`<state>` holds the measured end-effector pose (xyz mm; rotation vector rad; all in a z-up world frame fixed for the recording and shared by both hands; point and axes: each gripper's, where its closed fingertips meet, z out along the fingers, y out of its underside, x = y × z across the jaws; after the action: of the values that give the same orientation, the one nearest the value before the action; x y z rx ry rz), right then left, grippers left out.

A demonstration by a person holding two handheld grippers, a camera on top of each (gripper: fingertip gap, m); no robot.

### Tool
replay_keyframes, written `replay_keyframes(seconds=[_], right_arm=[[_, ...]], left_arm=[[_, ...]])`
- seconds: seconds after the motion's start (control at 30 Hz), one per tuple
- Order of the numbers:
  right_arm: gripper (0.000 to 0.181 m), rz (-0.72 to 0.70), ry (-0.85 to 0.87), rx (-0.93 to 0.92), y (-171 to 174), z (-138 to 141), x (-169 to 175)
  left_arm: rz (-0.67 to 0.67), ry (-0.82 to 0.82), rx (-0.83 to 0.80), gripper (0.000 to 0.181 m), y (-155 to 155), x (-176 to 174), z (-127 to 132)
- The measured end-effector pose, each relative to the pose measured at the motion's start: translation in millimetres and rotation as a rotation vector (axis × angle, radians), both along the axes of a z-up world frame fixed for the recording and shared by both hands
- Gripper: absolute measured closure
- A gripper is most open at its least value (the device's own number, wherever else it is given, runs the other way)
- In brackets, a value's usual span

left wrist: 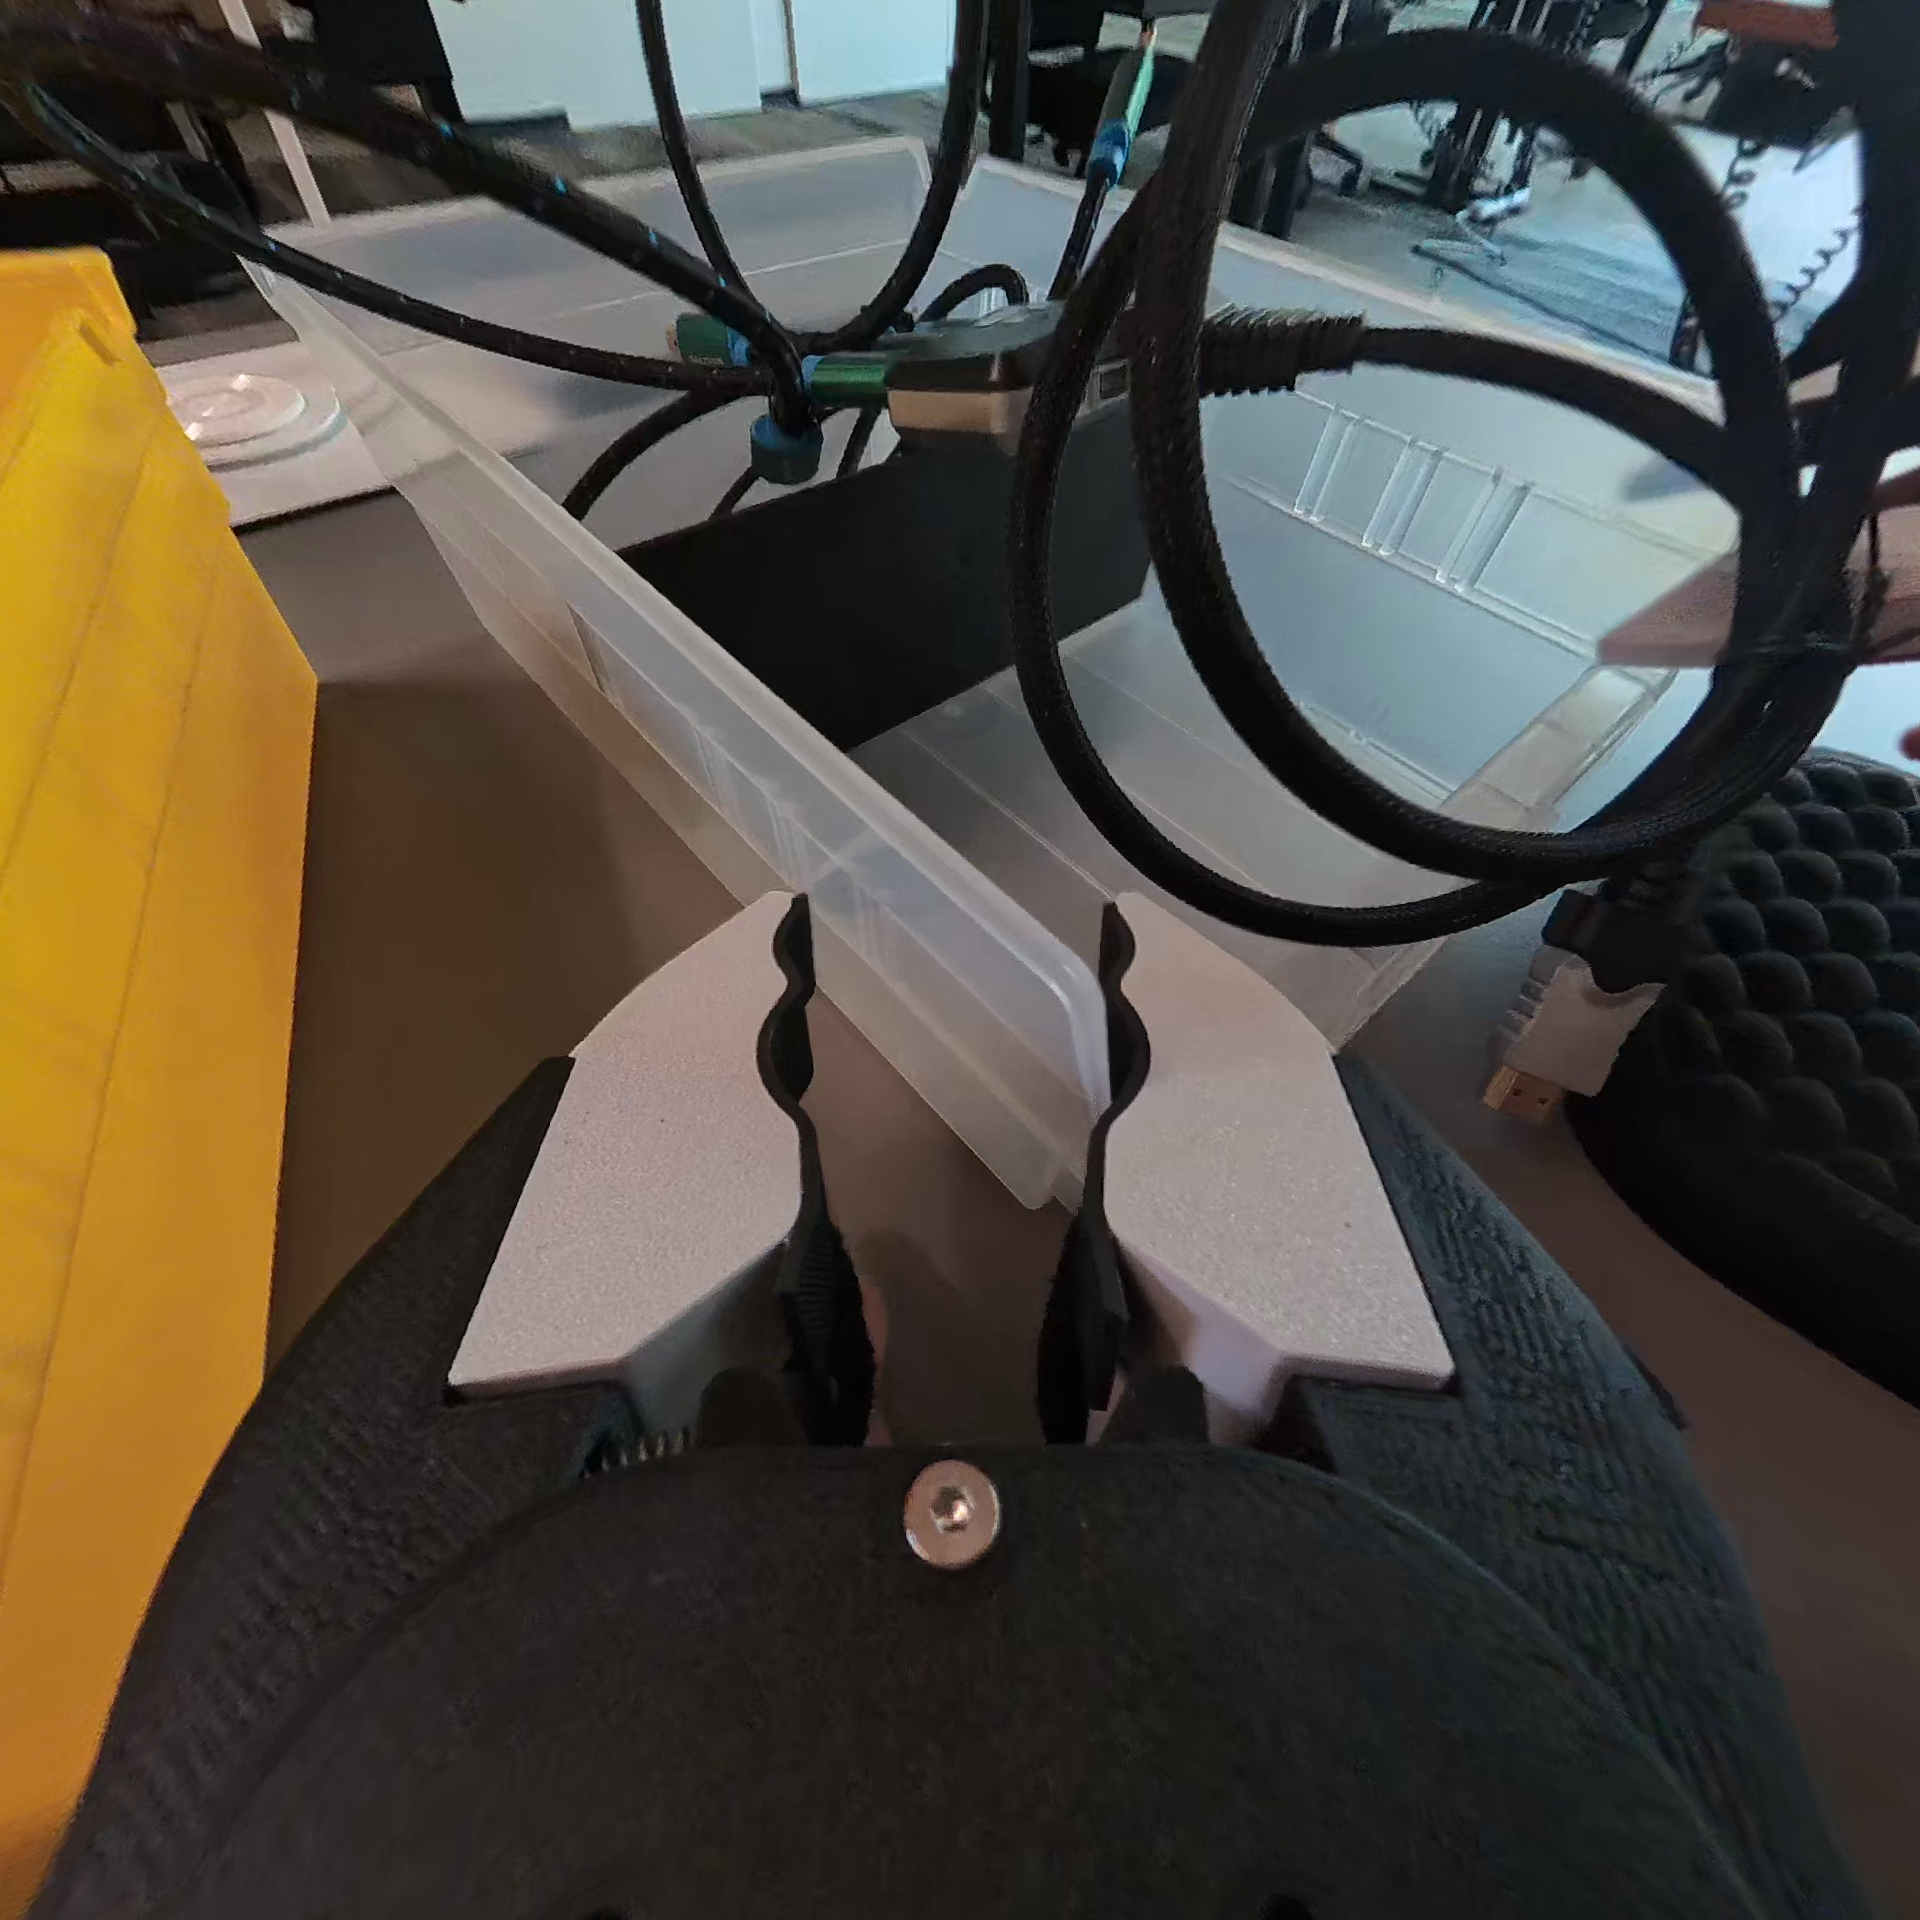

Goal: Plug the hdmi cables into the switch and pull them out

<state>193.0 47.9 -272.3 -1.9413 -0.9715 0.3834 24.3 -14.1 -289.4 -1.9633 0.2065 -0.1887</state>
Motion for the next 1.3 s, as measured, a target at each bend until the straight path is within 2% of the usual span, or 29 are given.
replay_keyframes(seconds=[0.13,0.17,0.2,0.23,0.27,0.4,0.57,0.7,0.8,0.9,1.03,1.17,1.3], right_arm=[[0.138,-0.01,-0.007,0.068,19,-9,-21],[0.149,0.016,-0.029,0.041,19,-20,-29],[0.152,-0.009,-0.043,0.05,23,-24,-30],[0.165,-0.044,-0.039,0.076,26,-21,-29],[0.17,-0.038,-0.055,0.117,26,-18,-29],[0.169,-0.03,-0.191,0.298,18,-11,-29],[0.168,-0.063,-0.107,0.374,6,26,-27],[0.168,-0.077,-0.103,0.484,-3,79,-29],[0.167,-0.05,-0.088,0.545,-14,119,-47],[0.166,0.017,-0.035,0.597,-27,148,-83],[0.166,0.154,0.042,0.627,-53,170,-153],[0.166,0.331,0.131,0.641,-94,175,-240],[0.166,0.508,0.236,0.62,-145,164,-327]], left_arm=[[-0.024,0.02,-0.05,0.125,3,3,-7],[-0.006,0.029,-0.043,0.127,5,1,-7],[0.028,0.047,-0.032,0.132,7,-4,-6],[0.059,0.069,-0.021,0.139,9,-10,-6],[0.075,0.075,-0.012,0.142,10,-14,-5],[0.112,0.056,0.075,0.152,8,-22,11],[0.129,0.055,0.242,0.158,6,-24,58],[0.132,0.083,0.332,0.159,-5,-30,103],[0.168,0.09,0.383,0.159,-21,-48,138],[0.246,0.116,0.427,0.159,-46,-80,165],[0.391,0.172,0.443,0.159,-97,-137,187],[0.569,0.243,0.429,0.158,-165,-203,192],[0.757,0.308,0.4,0.159,-237,-261,185]])
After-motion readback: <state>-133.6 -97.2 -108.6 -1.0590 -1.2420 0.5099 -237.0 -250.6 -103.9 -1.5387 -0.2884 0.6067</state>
